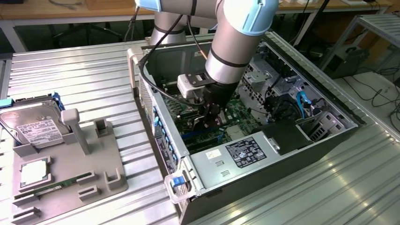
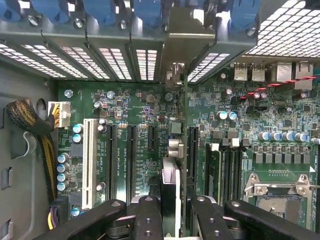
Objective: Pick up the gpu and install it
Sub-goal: 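Insert the gpu into the slot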
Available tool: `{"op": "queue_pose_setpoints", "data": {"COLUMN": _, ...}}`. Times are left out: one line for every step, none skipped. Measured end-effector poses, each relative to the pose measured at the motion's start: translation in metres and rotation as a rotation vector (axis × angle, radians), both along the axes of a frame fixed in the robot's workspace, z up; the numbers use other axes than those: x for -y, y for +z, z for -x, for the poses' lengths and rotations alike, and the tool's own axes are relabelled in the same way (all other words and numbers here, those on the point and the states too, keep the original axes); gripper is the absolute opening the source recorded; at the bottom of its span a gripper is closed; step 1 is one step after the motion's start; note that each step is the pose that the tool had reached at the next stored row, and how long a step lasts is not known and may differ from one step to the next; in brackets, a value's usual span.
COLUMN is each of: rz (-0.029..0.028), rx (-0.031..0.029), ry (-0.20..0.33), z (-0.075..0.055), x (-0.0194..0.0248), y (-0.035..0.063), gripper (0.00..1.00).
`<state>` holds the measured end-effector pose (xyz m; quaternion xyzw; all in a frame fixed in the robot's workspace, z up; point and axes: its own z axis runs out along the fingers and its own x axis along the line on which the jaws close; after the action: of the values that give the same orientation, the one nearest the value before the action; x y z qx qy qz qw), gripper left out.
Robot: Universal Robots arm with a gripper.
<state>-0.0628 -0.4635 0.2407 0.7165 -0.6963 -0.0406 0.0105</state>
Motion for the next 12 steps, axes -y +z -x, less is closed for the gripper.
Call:
{"op": "queue_pose_setpoints", "data": {"rz": 0.0004, "rx": -0.0007, "ry": 0.0, "z": 0.0, "x": 0.0001, "y": -0.0013, "gripper": 0.28}}
{"op": "queue_pose_setpoints", "data": {"rz": 0.0007, "rx": -0.0012, "ry": 0.0, "z": 0.0, "x": 0.0001, "y": -0.0026, "gripper": 0.28}}
{"op": "queue_pose_setpoints", "data": {"rz": 0.0006, "rx": -0.0016, "ry": 0.0, "z": -0.0001, "x": 0.0001, "y": -0.0036, "gripper": 0.28}}
{"op": "queue_pose_setpoints", "data": {"rz": 0.0001, "rx": -0.0019, "ry": 0.0, "z": -0.0001, "x": 0.0, "y": -0.0044, "gripper": 0.28}}
{"op": "queue_pose_setpoints", "data": {"rz": -0.0002, "rx": -0.0022, "ry": 0.0, "z": -0.0001, "x": 0.0, "y": -0.0047, "gripper": 0.28}}
{"op": "queue_pose_setpoints", "data": {"rz": -0.0004, "rx": -0.0022, "ry": 0.0, "z": -0.0001, "x": 0.0, "y": -0.0048, "gripper": 0.28}}
{"op": "queue_pose_setpoints", "data": {"rz": -0.0004, "rx": -0.0022, "ry": 0.0, "z": -0.0001, "x": 0.0, "y": -0.0048, "gripper": 0.28}}
{"op": "queue_pose_setpoints", "data": {"rz": -0.0005, "rx": -0.0022, "ry": 0.0, "z": 0.0, "x": 0.0, "y": -0.0048, "gripper": 0.28}}
{"op": "queue_pose_setpoints", "data": {"rz": -0.0005, "rx": -0.0022, "ry": 0.0, "z": 0.0, "x": -0.0001, "y": -0.0041, "gripper": 0.28}}
{"op": "queue_pose_setpoints", "data": {"rz": -0.0027, "rx": -0.0015, "ry": 0.0, "z": -0.0001, "x": -0.0003, "y": -0.0023, "gripper": 0.28}}
{"op": "queue_pose_setpoints", "data": {"rz": -0.003, "rx": -0.0011, "ry": 0.0, "z": -0.0001, "x": -0.0003, "y": 0.0007, "gripper": 0.28}}
{"op": "queue_pose_setpoints", "data": {"rz": -0.0011, "rx": -0.0019, "ry": 0.0, "z": 0.0, "x": -0.0001, "y": 0.0043, "gripper": 0.28}}
